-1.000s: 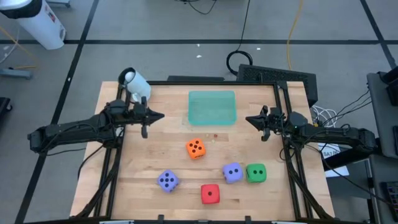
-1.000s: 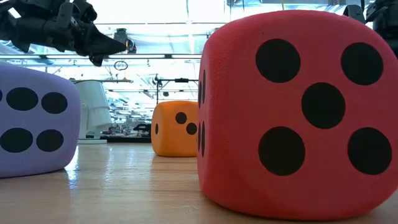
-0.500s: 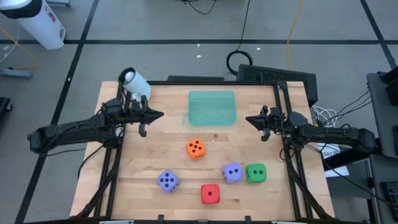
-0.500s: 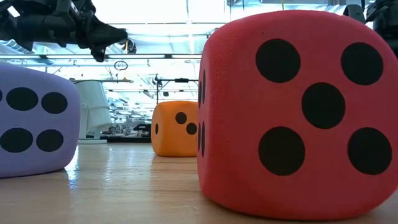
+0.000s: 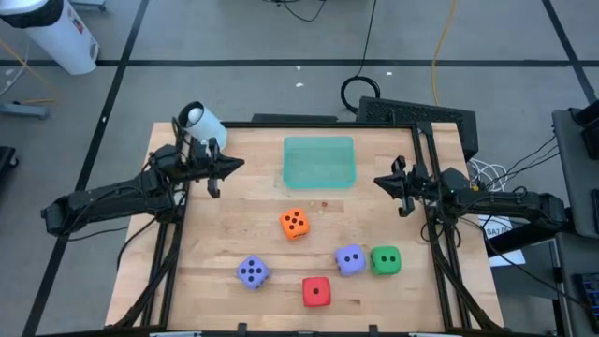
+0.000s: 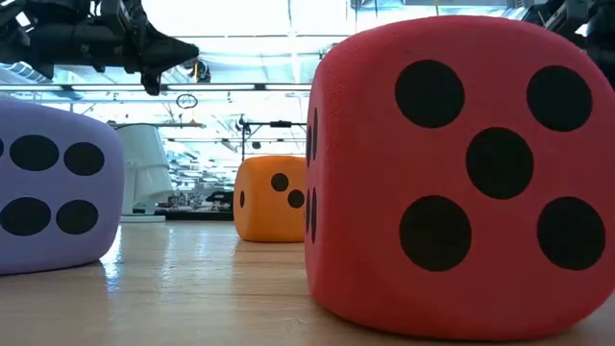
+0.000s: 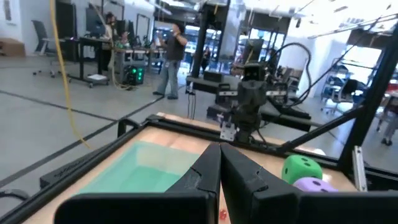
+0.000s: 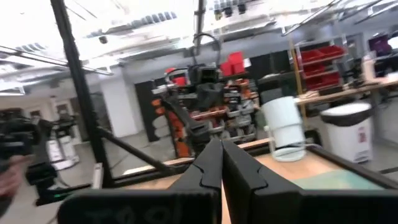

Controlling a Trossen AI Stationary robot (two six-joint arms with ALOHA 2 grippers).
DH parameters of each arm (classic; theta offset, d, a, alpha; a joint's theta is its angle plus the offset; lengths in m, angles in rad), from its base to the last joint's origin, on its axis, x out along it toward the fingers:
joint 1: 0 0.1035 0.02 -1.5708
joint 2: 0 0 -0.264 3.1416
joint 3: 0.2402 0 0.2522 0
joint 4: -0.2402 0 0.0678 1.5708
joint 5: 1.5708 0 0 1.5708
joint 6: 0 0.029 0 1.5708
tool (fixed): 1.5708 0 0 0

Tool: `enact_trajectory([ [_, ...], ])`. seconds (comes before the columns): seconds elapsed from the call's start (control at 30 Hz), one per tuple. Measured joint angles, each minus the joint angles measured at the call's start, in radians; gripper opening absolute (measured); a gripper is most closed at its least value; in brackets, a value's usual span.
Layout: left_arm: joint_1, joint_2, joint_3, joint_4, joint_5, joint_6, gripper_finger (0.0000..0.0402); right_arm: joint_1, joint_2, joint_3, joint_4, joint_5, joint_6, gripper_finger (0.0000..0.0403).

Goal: Pick & Place Dice
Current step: Put the large green dice into the light blue bin

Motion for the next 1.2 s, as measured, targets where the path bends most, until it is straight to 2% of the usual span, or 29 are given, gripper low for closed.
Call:
enact_trajectory([
  [0.17, 0.000, 0.003, 0.000, 0.016, -0.009, 0.134, 0.0017, 0.000, 0.000, 0.000, 0.038, 0.054, -0.063, 0.0000],
  [0.33, 0.000, 0.000, 0.000, 0.083, -0.034, 0.156, 0.0017, 0.000, 0.000, 0.000, 0.059, 0.054, -0.106, 0.0000],
  [0.47, 0.001, 0.001, 0.000, 0.071, -0.037, 0.192, 0.0017, 0.000, 0.010, 0.000, 0.031, 0.050, -0.098, 0.0000],
  [0.73, 0.018, 0.011, 0.000, -0.015, -0.035, 0.142, 0.0017, 0.001, 0.074, 0.000, -0.021, -0.001, -0.121, 0.0000],
  [1.2, 0.018, 0.010, 0.000, -0.024, 0.002, 0.087, 0.0017, 0.000, 0.099, 0.000, 0.204, 0.002, -0.162, 0.0000],
])
